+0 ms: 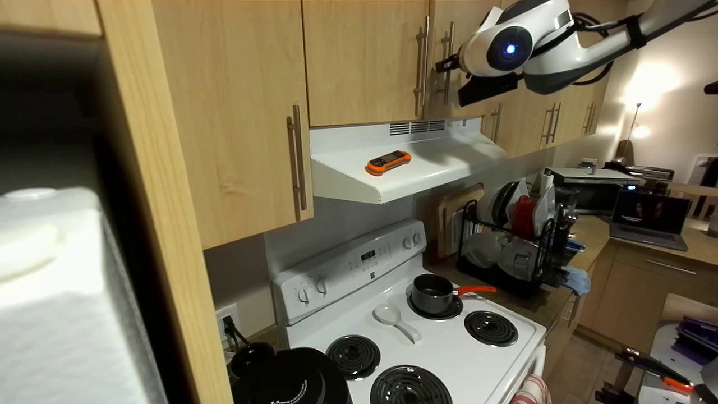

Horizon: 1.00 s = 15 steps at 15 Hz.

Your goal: Open the right door of the top cabinet.

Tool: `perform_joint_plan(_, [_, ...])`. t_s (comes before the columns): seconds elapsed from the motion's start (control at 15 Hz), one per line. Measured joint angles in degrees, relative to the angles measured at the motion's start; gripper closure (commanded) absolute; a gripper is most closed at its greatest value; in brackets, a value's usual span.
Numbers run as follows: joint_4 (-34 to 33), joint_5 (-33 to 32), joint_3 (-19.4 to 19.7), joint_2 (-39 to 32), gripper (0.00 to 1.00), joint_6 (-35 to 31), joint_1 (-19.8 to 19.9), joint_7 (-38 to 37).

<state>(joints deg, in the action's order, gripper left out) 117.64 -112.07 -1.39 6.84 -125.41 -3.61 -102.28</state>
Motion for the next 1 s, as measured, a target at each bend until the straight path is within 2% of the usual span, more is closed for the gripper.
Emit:
perform_joint_plan(0.4, [1.98, 5.51, 0.45, 4.07, 0.00, -2.37, 0.00, 4.20])
perform_joint_plan(1.0, [4.50, 15.78, 3.66, 13.58, 0.00, -14.01, 0.01, 12.27])
